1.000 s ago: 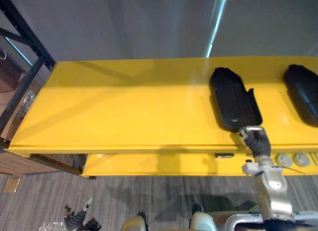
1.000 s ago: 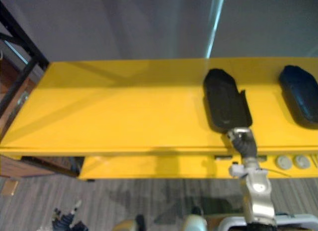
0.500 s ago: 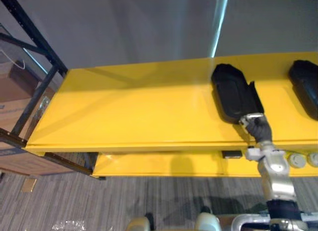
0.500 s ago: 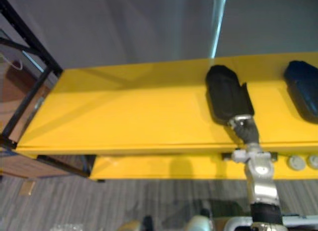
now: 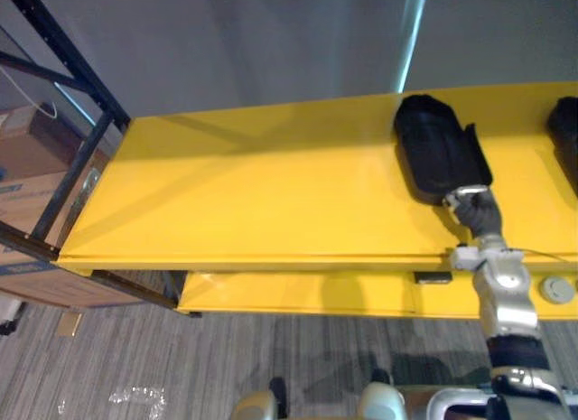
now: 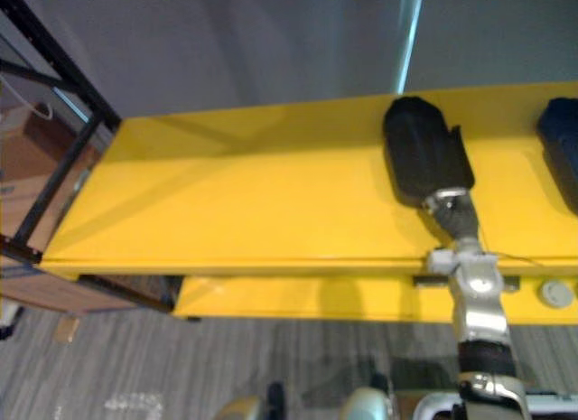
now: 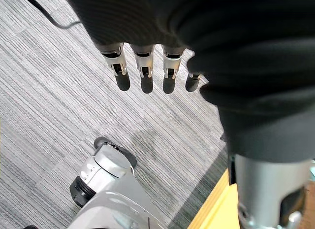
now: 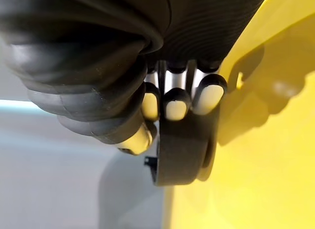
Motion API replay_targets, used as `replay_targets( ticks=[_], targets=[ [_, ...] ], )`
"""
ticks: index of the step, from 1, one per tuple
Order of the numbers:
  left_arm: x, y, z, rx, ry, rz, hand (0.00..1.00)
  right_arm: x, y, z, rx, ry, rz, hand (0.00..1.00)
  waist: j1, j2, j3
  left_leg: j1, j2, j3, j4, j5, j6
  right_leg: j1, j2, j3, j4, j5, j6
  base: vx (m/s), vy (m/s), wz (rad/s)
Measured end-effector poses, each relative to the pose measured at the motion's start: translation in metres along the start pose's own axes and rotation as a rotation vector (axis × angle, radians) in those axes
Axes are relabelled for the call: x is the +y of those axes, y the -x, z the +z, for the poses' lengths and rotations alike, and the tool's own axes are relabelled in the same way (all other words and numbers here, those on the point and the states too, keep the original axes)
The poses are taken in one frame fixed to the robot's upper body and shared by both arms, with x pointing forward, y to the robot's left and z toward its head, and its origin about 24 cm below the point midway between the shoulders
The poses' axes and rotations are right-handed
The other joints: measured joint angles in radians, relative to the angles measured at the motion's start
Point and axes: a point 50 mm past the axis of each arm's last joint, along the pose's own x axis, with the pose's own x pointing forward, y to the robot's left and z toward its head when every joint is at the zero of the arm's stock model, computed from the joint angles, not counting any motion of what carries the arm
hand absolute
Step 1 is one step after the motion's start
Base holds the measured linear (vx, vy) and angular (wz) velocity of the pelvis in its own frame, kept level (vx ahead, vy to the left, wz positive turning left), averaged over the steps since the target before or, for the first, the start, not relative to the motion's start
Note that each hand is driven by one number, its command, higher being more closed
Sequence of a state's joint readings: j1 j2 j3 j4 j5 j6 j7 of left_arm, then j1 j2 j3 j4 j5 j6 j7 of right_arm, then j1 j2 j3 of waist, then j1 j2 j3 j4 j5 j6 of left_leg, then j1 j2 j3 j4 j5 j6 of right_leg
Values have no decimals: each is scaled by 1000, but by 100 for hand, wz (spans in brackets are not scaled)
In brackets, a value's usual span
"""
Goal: Walk over and take plastic housings, then place them on the shelf
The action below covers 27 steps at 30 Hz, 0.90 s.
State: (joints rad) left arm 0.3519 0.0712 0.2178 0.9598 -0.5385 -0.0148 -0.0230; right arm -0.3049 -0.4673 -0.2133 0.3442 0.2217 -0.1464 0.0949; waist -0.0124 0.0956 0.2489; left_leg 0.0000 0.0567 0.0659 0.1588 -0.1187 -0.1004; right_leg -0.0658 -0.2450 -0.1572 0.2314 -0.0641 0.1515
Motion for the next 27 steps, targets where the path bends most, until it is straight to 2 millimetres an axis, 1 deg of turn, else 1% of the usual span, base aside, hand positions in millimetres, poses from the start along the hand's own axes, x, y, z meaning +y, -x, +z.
replay_targets(
  ticks=[3, 7, 11, 13, 14, 17, 18, 20, 21, 22, 23, 25, 26, 27],
  targets=[
    [0, 0, 0, 0, -6, -1, 0, 2, -4, 0, 4, -6, 16, 100, 4, -3, 2, 1, 0, -5, -11, 11, -1, -1, 0, -6, 2, 0, 0, -32, -11, 6],
    [0, 0, 0, 0, -7, -1, 0, 4, -4, -3, 16, -6, 42, 100, 7, -4, 9, 0, 1, -5, -11, 12, -3, -2, 0, -6, 5, 0, 0, -38, -8, 0],
    [-1, 0, 1, -5, -9, -4, 0, 15, -3, -5, 20, -17, 113, 100, 7, -13, 15, 0, 2, -5, -11, 12, -3, -2, 1, -6, 5, 0, 0, 0, 0, 0],
    [-2, 0, 2, -7, -29, -7, 0, 21, -2, -3, 2, -35, 120, 100, 7, -15, 16, 0, 2, -5, -10, 12, -3, -2, 2, -6, 4, 0, 0, 0, 0, 0],
    [-2, 0, 3, -10, -36, -10, 0, 23, -1, 0, -14, -40, 120, 0, 8, -16, 17, 0, 2, -5, -11, 11, -2, -2, 3, -5, 0, 0, 0, 0, 0, 0],
    [-4, 0, 7, -21, -38, -17, 0, 28, 3, 19, -121, -50, 70, 0, 10, -23, 20, 0, 9, -1, -14, 10, -2, 3, 13, -3, -18, 7, -2, 18, -5, -3],
    [-4, -1, 8, -24, -39, -16, 0, 28, 5, 28, -176, -69, 35, 0, 9, -27, 23, 0, 14, 1, -14, 9, -3, 6, 19, -1, -26, 12, -3, 37, -13, -6],
    [-4, -1, 8, -28, -40, -15, 0, 28, 8, 40, -245, -94, -9, 0, 5, -39, 30, 2, 21, 1, -15, 8, -5, 14, 28, -1, -40, 17, -6, 30, -15, -4],
    [-4, 0, 8, -31, -41, -14, 0, 23, 15, 52, -329, -106, -64, 0, 5, -50, 28, 1, 28, 3, -16, 6, -8, 16, 38, 2, -52, 21, -9, 24, -16, -4],
    [-4, 0, 8, -34, -41, -14, 0, 21, 18, 58, -368, -111, -82, 0, 6, -54, 26, 2, 31, 5, -17, 6, -8, 16, 40, 3, -55, 22, -10, 35, -18, -7],
    [-4, 0, 8, -38, -41, -14, 0, 18, 22, 69, -429, -117, -109, 0, 5, -58, 24, 2, 33, 8, -19, 5, -9, 16, 44, 6, -59, 24, -11, 41, -23, -14],
    [-3, 0, 9, -46, -30, -7, 0, 9, 35, 97, -589, -105, -188, 0, 4, -67, 20, 19, 41, 34, -28, 1, -11, 18, 56, 27, -72, 29, -12, 40, -14, -26],
    [-2, 0, 11, -51, -25, -4, 0, 5, 40, 101, -618, -93, -214, 0, 0, -70, 17, 20, 41, 34, -28, 0, -11, 19, 57, 27, -74, 29, -12, 39, 5, -17],
    [-1, -1, 14, -66, -34, 1, 0, -5, 51, 104, -649, -70, -274, 0, -2, -77, 10, 21, 44, 38, -28, -4, -13, 23, 60, 28, -83, 31, -12, 38, -5, -11]
  ],
)
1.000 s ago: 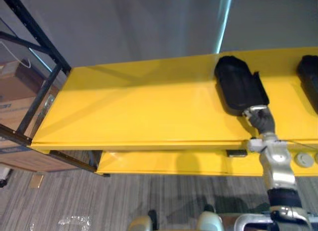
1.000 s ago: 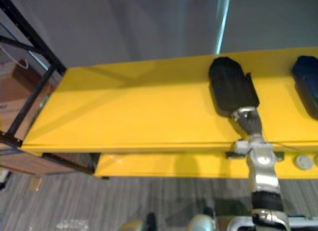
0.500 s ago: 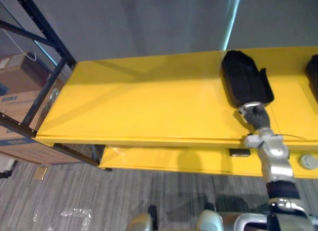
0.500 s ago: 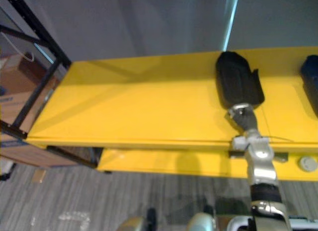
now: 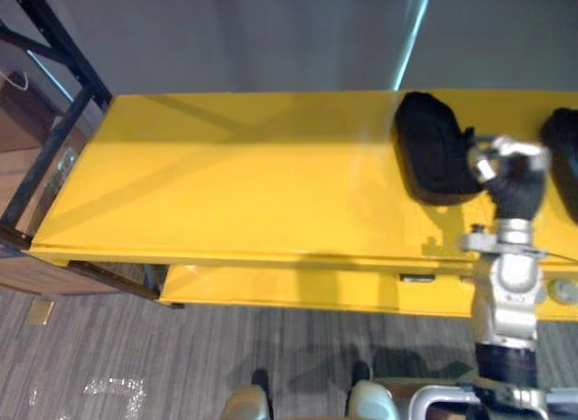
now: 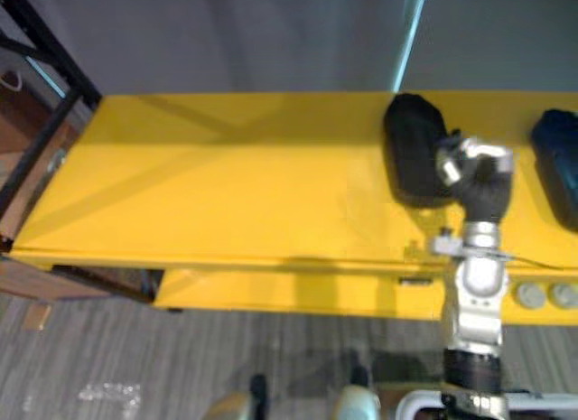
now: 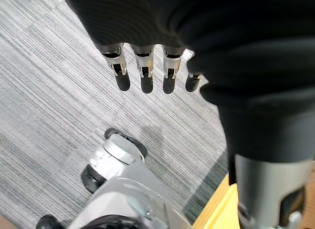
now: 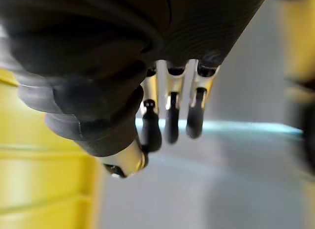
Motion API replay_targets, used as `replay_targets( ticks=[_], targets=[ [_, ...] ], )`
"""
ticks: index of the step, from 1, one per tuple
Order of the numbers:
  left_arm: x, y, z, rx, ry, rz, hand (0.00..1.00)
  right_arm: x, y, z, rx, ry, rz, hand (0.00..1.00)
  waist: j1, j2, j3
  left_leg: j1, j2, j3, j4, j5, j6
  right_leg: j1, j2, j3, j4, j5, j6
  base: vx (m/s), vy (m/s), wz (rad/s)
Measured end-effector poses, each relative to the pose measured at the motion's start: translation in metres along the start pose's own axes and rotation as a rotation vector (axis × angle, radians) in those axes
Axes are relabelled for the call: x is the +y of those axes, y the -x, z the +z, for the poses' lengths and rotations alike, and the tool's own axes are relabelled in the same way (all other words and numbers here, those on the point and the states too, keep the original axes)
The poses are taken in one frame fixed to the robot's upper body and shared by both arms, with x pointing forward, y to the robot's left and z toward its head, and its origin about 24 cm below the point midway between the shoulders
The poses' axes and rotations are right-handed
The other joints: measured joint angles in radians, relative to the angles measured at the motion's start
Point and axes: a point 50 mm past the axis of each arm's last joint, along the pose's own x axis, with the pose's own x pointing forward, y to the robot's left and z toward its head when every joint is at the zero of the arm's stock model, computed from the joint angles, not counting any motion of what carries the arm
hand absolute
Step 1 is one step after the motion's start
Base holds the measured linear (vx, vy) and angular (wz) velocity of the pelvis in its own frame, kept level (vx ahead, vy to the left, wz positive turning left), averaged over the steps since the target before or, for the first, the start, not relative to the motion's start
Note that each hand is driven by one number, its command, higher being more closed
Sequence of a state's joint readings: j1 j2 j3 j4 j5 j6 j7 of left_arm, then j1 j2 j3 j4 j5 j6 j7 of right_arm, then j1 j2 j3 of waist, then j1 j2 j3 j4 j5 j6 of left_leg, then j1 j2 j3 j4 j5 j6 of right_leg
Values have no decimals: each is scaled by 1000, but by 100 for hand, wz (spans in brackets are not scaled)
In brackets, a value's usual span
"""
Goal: Walk over and take plastic housings, then place them on the shelf
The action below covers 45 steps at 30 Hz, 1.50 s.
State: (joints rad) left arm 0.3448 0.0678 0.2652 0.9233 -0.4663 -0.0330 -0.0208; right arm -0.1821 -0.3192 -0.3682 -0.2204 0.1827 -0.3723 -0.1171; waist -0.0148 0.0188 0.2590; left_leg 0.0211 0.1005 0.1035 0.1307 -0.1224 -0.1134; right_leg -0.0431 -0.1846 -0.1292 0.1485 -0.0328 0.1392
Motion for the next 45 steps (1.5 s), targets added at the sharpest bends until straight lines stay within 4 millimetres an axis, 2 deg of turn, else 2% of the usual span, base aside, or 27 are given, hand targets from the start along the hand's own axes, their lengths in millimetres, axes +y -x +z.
replay_targets(
  ticks=[1, 4, 6, 7, 9, 12, 13, 14, 16, 18, 20, 22, 24, 28, 31, 32, 34, 35, 36, 37, 38, 39, 40, 41, 42, 45],
  targets=[
    [0, 0, 2, -13, -5, 2, 0, -13, 6, 2, 6, 43, -59, 0, -1, -9, -5, 7, 5, 9, 0, -6, -1, 9, 10, 7, -15, 6, -1, 33, -10, -18],
    [1, 0, 1, -12, -1, 6, 0, -36, 26, -4, 85, 97, -153, 0, -7, -33, -32, 13, 16, 32, 0, -17, -5, 11, 25, 26, -39, 16, -4, 31, -2, -26],
    [0, 0, 0, -12, -1, 9, 0, -54, 54, -15, 219, 107, -262, 0, -27, -55, -53, 16, 27, 57, 2, -28, -10, 11, 38, 50, -56, 23, -5, 40, 4, -30],
    [-1, 0, -1, -10, -2, 9, 0, -59, 63, -18, 260, 101, -293, 0, -31, -57, -58, 19, 28, 63, 2, -31, -10, 11, 40, 53, -57, 24, -6, 53, 13, -31],
    [-3, -1, -4, 2, 2, 20, 0, -73, 102, -30, 413, 47, -412, 0, -50, -64, -75, 35, 30, 86, 2, -40, -11, 12, 48, 77, -60, 24, -6, 53, 21, -30],
    [-6, -2, -3, -2, -48, 30, 0, -82, 171, -42, 657, 50, -573, 0, -59, -48, -91, 64, 38, 129, 1, -52, -15, 14, 49, 109, -64, 26, -4, 45, 38, -37],
    [-7, -2, -2, -3, -52, 31, 0, -84, 182, -43, 697, 52, -603, 0, -61, -44, -93, 68, 38, 132, 2, -54, -14, 15, 49, 114, -64, 26, -4, -1, 32, -24],
    [-9, -3, -2, -5, -95, 26, 0, -86, 203, -46, 773, 72, -645, 0, -71, -39, -97, 75, 38, 138, 2, -58, -14, 23, 49, 116, -65, 26, -4, 4, 24, -14],
    [-10, -3, 0, -8, -217, 15, 0, -79, 225, -53, 880, 130, -638, 0, -81, -34, -104, 87, 44, 159, 6, -67, -14, 26, 54, 133, -69, 28, -3, -28, 18, -24],
    [-17, -5, 3, -9, -384, -17, 0, -73, 229, -56, 912, 194, -599, 0, -80, -33, -105, 88, 48, 173, 14, -71, -15, 23, 59, 148, -72, 36, -6, -42, 0, -25],
    [-18, -6, 5, -14, -440, -25, 0, -72, 229, -58, 914, 209, -596, 0, -77, -32, -107, 94, 52, 192, 16, -74, -18, 19, 65, 165, -75, 43, -8, -28, 2, -30],
    [-21, -8, 9, -5, -491, -41, 0, -72, 220, -61, 886, 210, -601, 0, -77, -30, -107, 104, 61, 230, 17, -78, -23, 5, 80, 200, -77, 53, -10, -36, -7, -51],
    [-26, -10, 10, 18, -529, -60, 0, -79, 216, -59, 866, 228, -603, 0, -81, -30, -107, 112, 70, 267, 18, -81, -29, -6, 95, 235, -88, 67, -15, -14, -16, -61],
    [-29, -12, 12, 48, -621, -80, 0, -96, 215, -52, 841, 281, -632, 0, -122, -33, -105, 151, 96, 350, 26, -100, -47, -9, 134, 308, -111, 91, -21, 29, -10, -57],
    [-33, -14, 18, 33, -660, -94, 0, -100, 212, -50, 822, 273, -621, 0, -150, -30, -105, 155, 110, 386, 66, -126, -53, -29, 159, 356, -117, 102, -22, 29, 11, -50],
    [-35, -15, 22, 21, -655, -95, 0, -99, 210, -51, 817, 257, -609, 0, -154, -27, -100, 152, 110, 386, 90, -136, -43, -33, 167, 374, -116, 106, -21, 2, 17, -76],
    [-35, -15, 25, 2, -641, -97, 0, -94, 201, -56, 801, 211, -560, 0, -151, -34, -94, 128, 103, 295, 158, -160, 0, -54, 184, 436, -108, 110, -19, -12, 12, -89],
    [-36, -15, 27, -9, -621, -100, 0, -86, 188, -60, 771, 173, -506, 0, -144, -33, -87, 92, 91, 200, 232, -188, 48, -70, 193, 476, -111, 110, -24, -70, 79, -111],
    [-38, -15, 30, -28, -588, -103, 0, -75, 175, -66, 744, 132, -441, 0, -131, -32, -70, 57, 76, 102, 319, -210, 76, -83, 202, 510, -106, 110, -36, -106, 110, -118],
    [-39, -15, 30, -35, -565, -101, 0, -69, 167, -69, 731, 110, -403, 0, -123, -39, -64, 37, 64, 54, 360, -223, 84, -95, 206, 520, -105, 113, -43, -156, 153, -133],
    [-40, -15, 31, -45, -540, -94, 0, -56, 152, -74, 702, 72, -339, 0, -103, -28, -60, 12, 42, -26, 412, -252, 98, -120, 208, 523, -105, 117, -49, -186, 215, -136],
    [-46, -14, 32, -64, -529, -96, 0, -43, 135, -78, 664, 34, -279, 0, -87, -8, -48, 9, 27, -85, 436, -298, 98, -136, 220, 547, -104, 125, -60, -186, 245, -121],
    [-49, -14, 32, -72, -524, -103, 0, -38, 127, -80, 646, 20, -256, 0, -79, 4, -39, 8, 23, -105, 435, -321, 96, -144, 225, 550, -102, 130, -66, -227, 299, -77],
    [-54, -14, 36, -101, -506, -113, 0, -27, 113, -82, 611, -13, -227, 0, -79, 1, -33, -18, 1, -123, 429, -366, 88, -196, 220, 550, -79, 130, -64, -397, 366, -21],
    [-60, -16, 58, -188, -481, -112, 0, -15, 86, -84, 546, -35, -210, 0, -43, -43, 38, -48, -52, -120, 468, -428, 101, -245, 172, 539, 2, 131, -64, -350, 352, -4],
    [-64, -15, 59, -215, -566, -129, 0, -18, 72, -83, 513, -70, -242, 0, -40, -37, 38, -54, -65, -120, 495, -438, 98, -256, 170, 538, 37, 140, -43, -37, 114, 0]
  ],
)
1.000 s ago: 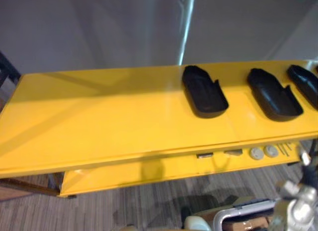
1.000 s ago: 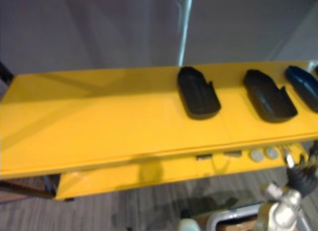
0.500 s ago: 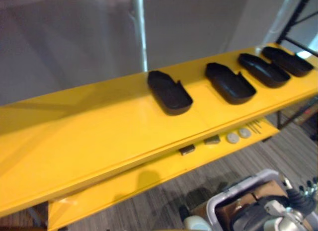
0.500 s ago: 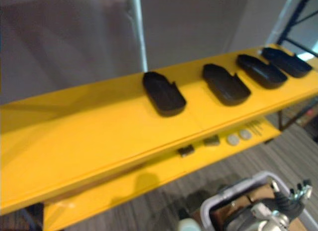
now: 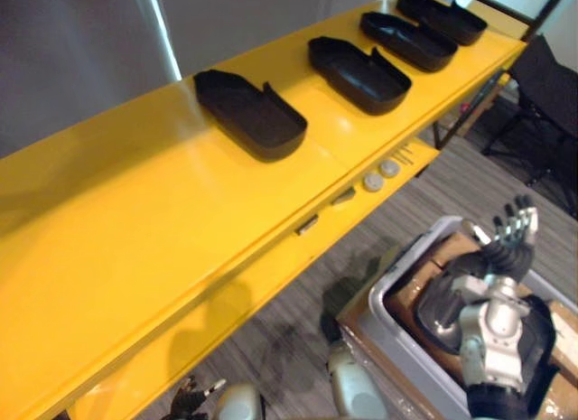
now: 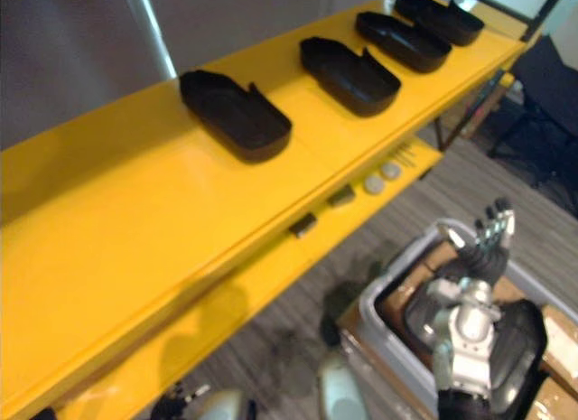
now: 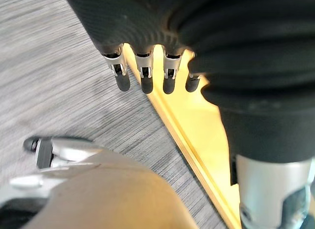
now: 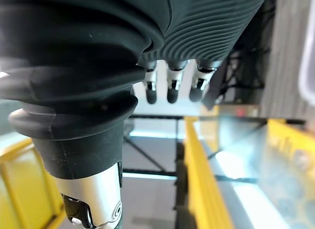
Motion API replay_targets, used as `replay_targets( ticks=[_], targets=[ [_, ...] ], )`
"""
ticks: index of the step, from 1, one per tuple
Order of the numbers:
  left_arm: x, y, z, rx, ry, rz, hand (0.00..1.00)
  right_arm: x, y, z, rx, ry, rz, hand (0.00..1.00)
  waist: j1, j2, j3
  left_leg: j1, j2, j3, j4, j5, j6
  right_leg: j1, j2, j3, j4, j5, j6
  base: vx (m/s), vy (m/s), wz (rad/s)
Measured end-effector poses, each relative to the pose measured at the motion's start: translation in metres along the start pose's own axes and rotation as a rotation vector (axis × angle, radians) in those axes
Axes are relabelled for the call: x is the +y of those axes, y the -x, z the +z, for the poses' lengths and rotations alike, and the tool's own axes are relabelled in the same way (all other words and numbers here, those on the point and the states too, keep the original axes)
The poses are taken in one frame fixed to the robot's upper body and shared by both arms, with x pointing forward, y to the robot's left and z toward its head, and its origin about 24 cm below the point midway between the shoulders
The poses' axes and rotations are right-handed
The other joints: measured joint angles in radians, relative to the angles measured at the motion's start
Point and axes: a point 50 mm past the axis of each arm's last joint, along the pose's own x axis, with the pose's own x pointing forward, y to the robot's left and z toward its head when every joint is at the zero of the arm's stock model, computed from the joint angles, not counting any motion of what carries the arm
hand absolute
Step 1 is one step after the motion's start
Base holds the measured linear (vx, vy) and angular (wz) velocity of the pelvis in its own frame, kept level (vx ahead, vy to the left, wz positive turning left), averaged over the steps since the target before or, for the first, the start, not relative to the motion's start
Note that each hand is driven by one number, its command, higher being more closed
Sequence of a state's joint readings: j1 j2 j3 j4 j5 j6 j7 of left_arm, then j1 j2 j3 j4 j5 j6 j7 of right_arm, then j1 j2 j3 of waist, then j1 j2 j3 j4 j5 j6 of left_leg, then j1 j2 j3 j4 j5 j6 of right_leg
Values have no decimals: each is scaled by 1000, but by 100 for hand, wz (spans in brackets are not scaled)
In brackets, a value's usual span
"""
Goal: Walk over and take plastic housings, then place them on the shelf
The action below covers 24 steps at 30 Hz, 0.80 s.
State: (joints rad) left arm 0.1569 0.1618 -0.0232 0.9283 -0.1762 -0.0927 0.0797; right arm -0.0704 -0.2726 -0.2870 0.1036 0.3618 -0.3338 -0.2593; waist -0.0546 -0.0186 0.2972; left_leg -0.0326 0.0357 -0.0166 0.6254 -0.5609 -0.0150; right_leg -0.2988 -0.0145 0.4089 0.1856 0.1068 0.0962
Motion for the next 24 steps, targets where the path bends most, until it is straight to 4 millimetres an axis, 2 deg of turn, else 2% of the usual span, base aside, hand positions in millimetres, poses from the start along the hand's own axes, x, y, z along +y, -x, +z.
replay_targets(
  ticks=[1, 2, 3, 4, 5, 6, 7, 8, 9, 10, 11, 12, 13, 14, 18, 20, 22, 23, 24],
  targets=[
    [3, -1, 7, -23, -6, 3, 0, 3, 4, -1, 11, -18, 12, 0, -9, -5, -3, -2, -4, -2, 37, -13, 2, -37, 24, -23, 46, 36, 44, 79, 46, -48],
    [4, -1, 6, -22, -9, 6, 0, 8, 9, -4, 24, -25, 34, 0, -8, -5, -3, -3, 0, 3, 58, -18, 0, -64, 50, -26, 89, 43, 44, 64, 46, -99],
    [4, -1, 4, -12, -25, 2, 0, 9, 20, -11, 56, -33, 49, 0, 0, -6, -2, 0, 12, 36, 86, -22, 1, -77, 81, -29, 124, 60, 19, 10, 47, -179],
    [4, 0, 5, 0, -41, -13, 0, 8, 33, -18, 97, -45, 100, 0, 19, -11, 7, 51, 22, 114, 93, -19, 5, -83, 86, -122, 150, 99, -33, -32, 57, -200],
    [8, 0, 8, 3, -53, -5, 0, 10, 44, -21, 124, -41, 157, 0, -9, -32, 19, 59, -5, 130, 92, -23, 16, -66, 51, -243, 116, 147, -92, -124, 69, -169],
    [8, -1, 15, -15, -42, -4, 0, 11, 48, -23, 138, -43, 170, 0, -17, -49, 29, 58, -32, 118, 45, -26, 41, -48, 44, -261, 58, 200, -116, -210, 57, -161],
    [13, -4, 21, -27, -1, 15, 0, 15, 50, -24, 145, -57, 176, 0, 13, -47, 46, 70, -30, 170, 1, 12, 100, -32, 52, -304, 47, 229, -142, -225, 32, -144],
    [15, -4, 20, -10, 32, 25, 0, 19, 52, -24, 147, -61, 189, 0, 12, -48, 48, 62, -16, 204, 12, 17, 105, -55, 48, -383, 193, 106, -148, -227, 25, -158],
    [15, -4, 13, 18, 49, 30, 0, 20, 52, -25, 146, -56, 191, 0, 23, -37, 57, 62, 15, 240, 12, 30, 108, -51, 38, -463, 356, -41, -164, -196, 24, -88],
    [15, -3, 9, 39, 55, 35, 0, 22, 51, -24, 143, -58, 194, 0, 36, -30, 57, 57, 33, 256, 9, 39, 110, -37, 27, -502, 410, -90, -160, -258, 74, -92],
    [18, -1, 0, 74, 70, 49, 0, 29, 47, -22, 125, -73, 204, 0, 63, -23, 55, 36, 63, 288, 2, 60, 108, -2, -6, -557, 467, -169, -156, -269, 95, -93],
    [18, 2, -7, 92, 93, 58, 0, 39, 42, -18, 89, -85, 211, 0, 84, -26, 56, 13, 81, 311, -18, 87, 105, 41, -55, -593, 474, -221, -147, -308, 88, -101],
    [21, 3, -11, 102, 101, 70, 0, 47, 38, -15, 66, -83, 219, 0, 105, -33, 53, -4, 91, 333, -39, 109, 98, 69, -95, -600, 460, -238, -146, -276, 45, -97],
    [26, 7, -20, 126, 106, 87, 0, 57, 33, -12, 44, -88, 234, 0, 125, -37, 52, -24, 100, 350, -62, 133, 88, 106, -145, -599, 436, -240, -145, -199, 6, -72],
    [47, 21, -51, 224, 133, 158, 0, 68, 23, -7, 33, -78, 216, 0, 138, -54, 42, -73, 126, 388, -61, 164, 66, 173, -272, -596, 358, -219, -124, -133, -78, -39],
    [58, 27, -63, 261, 157, 202, 0, 65, 25, -12, 73, -60, 205, 0, 137, -64, 36, -86, 145, 399, -58, 175, 45, 196, -285, -603, 303, -203, -98, -102, -213, -24],
    [63, 28, -62, 251, 160, 218, 0, 57, 30, -18, 110, -35, 189, 0, 135, -81, 25, -116, 159, 399, -46, 191, 22, 195, -281, -633, 254, -187, -53, -43, -269, -10],
    [63, 26, -60, 235, 165, 216, 0, 51, 30, -20, 129, -15, 172, 0, 132, -89, 22, -142, 170, 398, -15, 191, 14, 188, -280, -659, 236, -166, -16, -26, -249, -10],
    [61, 25, -57, 222, 175, 212, 0, 47, 28, -20, 131, -7, 157, 0, 128, -91, 24, -153, 177, 397, 4, 191, 6, 184, -279, -660, 237, -191, 19, -31, -307, -19]
  ],
)
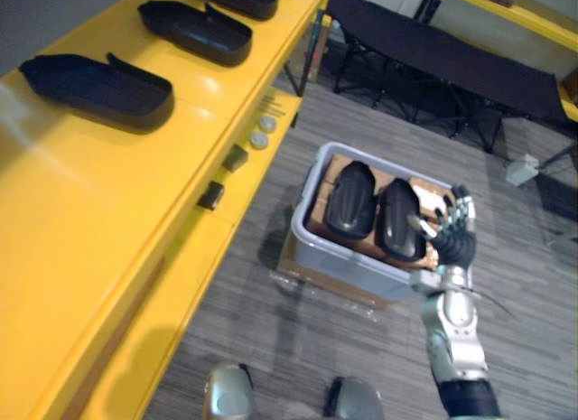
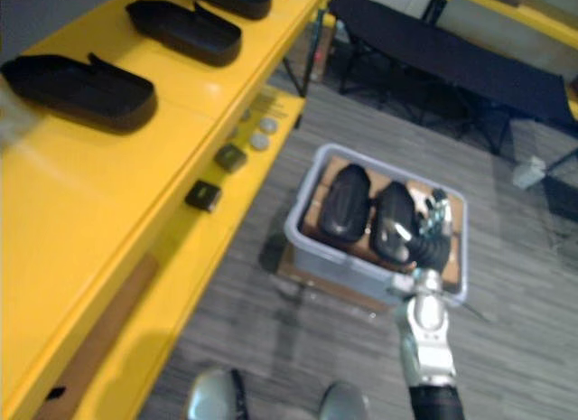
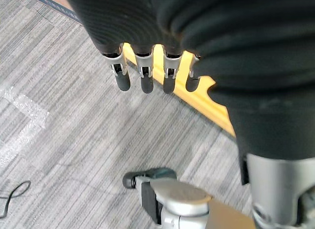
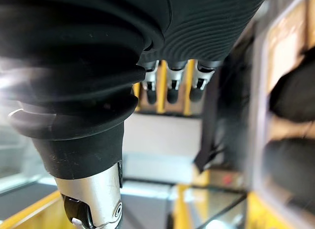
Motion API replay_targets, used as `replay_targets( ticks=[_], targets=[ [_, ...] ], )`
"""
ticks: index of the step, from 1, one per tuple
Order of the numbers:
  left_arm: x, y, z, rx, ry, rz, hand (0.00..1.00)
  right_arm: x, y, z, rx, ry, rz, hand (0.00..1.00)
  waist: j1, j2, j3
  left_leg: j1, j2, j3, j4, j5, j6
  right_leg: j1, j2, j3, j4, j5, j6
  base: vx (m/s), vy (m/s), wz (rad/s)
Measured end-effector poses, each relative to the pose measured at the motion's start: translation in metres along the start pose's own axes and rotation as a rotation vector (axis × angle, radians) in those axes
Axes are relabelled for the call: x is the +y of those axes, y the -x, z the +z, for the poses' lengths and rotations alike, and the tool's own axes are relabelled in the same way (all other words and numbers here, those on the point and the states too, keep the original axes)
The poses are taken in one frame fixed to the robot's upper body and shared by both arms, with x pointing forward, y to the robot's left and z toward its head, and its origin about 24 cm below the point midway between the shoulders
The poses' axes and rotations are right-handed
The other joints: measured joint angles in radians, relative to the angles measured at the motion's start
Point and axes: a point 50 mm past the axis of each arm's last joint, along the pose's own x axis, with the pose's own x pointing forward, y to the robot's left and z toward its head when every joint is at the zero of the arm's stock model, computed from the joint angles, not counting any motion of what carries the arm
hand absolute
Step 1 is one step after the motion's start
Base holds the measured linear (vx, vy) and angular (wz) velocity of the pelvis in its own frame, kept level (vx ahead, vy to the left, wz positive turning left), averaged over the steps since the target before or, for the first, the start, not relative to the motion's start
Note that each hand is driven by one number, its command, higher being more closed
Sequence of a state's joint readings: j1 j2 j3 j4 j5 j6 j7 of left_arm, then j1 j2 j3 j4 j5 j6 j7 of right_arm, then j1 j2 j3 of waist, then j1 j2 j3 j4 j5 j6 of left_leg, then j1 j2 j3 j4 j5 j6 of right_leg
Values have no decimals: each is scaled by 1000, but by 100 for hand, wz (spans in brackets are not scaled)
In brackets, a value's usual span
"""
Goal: Walk over and take plastic housings, then place them on the shelf
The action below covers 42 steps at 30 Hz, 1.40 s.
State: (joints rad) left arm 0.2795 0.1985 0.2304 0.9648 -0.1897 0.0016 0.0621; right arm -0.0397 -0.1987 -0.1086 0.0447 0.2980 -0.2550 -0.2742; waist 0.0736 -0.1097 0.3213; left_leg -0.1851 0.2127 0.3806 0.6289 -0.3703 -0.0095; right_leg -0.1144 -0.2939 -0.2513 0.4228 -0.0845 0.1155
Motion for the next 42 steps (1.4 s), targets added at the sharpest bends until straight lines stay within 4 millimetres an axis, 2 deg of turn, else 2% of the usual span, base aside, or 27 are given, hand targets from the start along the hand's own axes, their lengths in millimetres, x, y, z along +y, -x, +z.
replay_targets(
  ticks=[1, 2, 3, 4, 5, 8, 11, 13, 16, 18, 20, 23, 25, 27, 29, 33, 38, 40, 41, 42],
  targets=[
    [-8, -1, 8, -44, 42, -25, 0, -10, -4, 2, -6, 12, -56, 0, -7, 2, 3, -32, 8, -36, 28, 9, -19, -15, 13, 2, 0, -37, 49, -68, -369, -31],
    [-27, -1, 19, -96, 77, -82, 0, -24, -10, 9, -35, 27, -125, 0, -11, 28, 22, -63, 7, -98, 26, 22, -40, -39, 34, 4, -12, -54, 54, -77, -354, -35],
    [-38, -1, 25, -122, 85, -113, 0, -31, -13, 12, -49, 39, -156, 0, -19, 41, 35, -75, 7, -123, 17, 30, -52, -52, 44, 4, -19, -53, 54, -105, -313, -32],
    [-51, 0, 37, -178, 128, -141, 0, -42, -19, 20, -80, 61, -224, 0, -39, 60, 61, -96, 0, -154, -15, 54, -66, -86, 52, 6, -14, -49, 46, -100, -206, -18],
    [-57, 1, 47, -229, 123, -161, 0, -54, -19, 20, -81, 76, -301, 0, -56, 61, 87, -97, -13, -159, -59, 87, -76, -114, 51, 10, -8, -48, 34, -101, -198, -11],
    [-66, 5, 64, -323, 76, -190, 0, -80, -11, 19, -78, 110, -459, 0, -68, 59, 117, -96, -35, -167, -129, 131, -90, -170, 52, 29, 15, -50, 13, -57, -138, -15],
    [-68, 6, 75, -367, 25, -194, 0, -90, -13, 20, -88, 99, -555, 0, -66, 63, 137, -99, -50, -193, -133, 137, -88, -185, 48, 30, 41, -55, 6, -14, -69, -1],
    [-69, 6, 81, -384, 10, -200, 0, -93, -19, 20, -87, 82, -604, 0, -64, 66, 143, -118, -66, -227, -133, 138, -86, -191, 37, 22, 50, -55, 7, -20, 15, 24],
    [-72, 6, 87, -388, 1, -214, 0, -104, -50, 26, -52, 38, -682, 0, -50, 75, 154, -164, -105, -264, -132, 157, -66, -204, -3, -8, 44, -47, 19, -63, 55, 47],
    [-78, 6, 83, -353, 26, -237, 0, -112, -85, 48, -48, 19, -702, 0, -14, 106, 168, -186, -129, -279, -132, 166, -53, -201, -16, -26, 18, -25, 33, -71, 68, 32],
    [-81, 6, 77, -326, 36, -245, 0, -116, -106, 70, -71, 13, -707, 0, 0, 129, 181, -203, -143, -287, -131, 173, -42, -202, -26, -38, 0, -9, 39, -43, 91, 24],
    [-84, 4, 57, -241, 28, -274, 0, -116, -141, 118, -118, 16, -693, 0, 31, 176, 202, -238, -173, -301, -131, 189, -24, -214, -46, -52, -33, 21, 53, -31, 95, 23],
    [-80, 4, 43, -192, 19, -274, 0, -110, -152, 131, -120, 9, -678, 0, 40, 184, 204, -256, -188, -313, -130, 193, -19, -224, -56, -55, -37, 28, 57, 9, 74, 15],
    [-82, 4, 38, -172, 23, -301, 0, -115, -157, 142, -121, 32, -677, 0, 55, 202, 211, -262, -204, -325, -129, 196, -15, -224, -70, -65, -37, 30, 61, 13, 56, 22],
    [-88, 6, 35, -163, 28, -351, 0, -115, -165, 163, -137, 60, -670, 0, 62, 233, 216, -279, -222, -338, -131, 203, -8, -227, -83, -79, -37, 36, 64, 9, 40, 22],
    [-100, 10, 28, -149, 33, -410, 0, -118, -170, 175, -101, 83, -696, 0, 81, 269, 211, -287, -237, -346, -133, 208, -5, -235, -98, -83, -36, 36, 65, -5, 22, 8],
    [-110, 13, 25, -148, 57, -460, 0, -128, -169, 164, 24, 88, -784, 0, 85, 277, 206, -302, -252, -357, -147, 223, -4, -249, -110, -87, -35, 40, 71, -12, -1, 7],
    [-113, 14, 25, -146, 69, -469, 0, -137, -165, 165, 46, 101, -829, 0, 86, 293, 195, -309, -261, -370, -148, 226, -4, -249, -115, -99, -36, 40, 72, -18, 8, 17],
    [-116, 15, 23, -142, 60, -487, 0, -143, -163, 166, 71, 110, -859, 0, 97, 309, 184, -309, -264, -371, -150, 227, -4, -250, -118, -100, -36, 41, 72, -23, 11, 10],
    [-117, 16, 23, -141, 59, -492, 0, -144, -163, 166, 78, 112, -863, 0, 101, 315, 181, -309, -264, -371, -151, 227, -4, -250, -119, -100, -36, 41, 72, 0, 0, 0]
  ],
)
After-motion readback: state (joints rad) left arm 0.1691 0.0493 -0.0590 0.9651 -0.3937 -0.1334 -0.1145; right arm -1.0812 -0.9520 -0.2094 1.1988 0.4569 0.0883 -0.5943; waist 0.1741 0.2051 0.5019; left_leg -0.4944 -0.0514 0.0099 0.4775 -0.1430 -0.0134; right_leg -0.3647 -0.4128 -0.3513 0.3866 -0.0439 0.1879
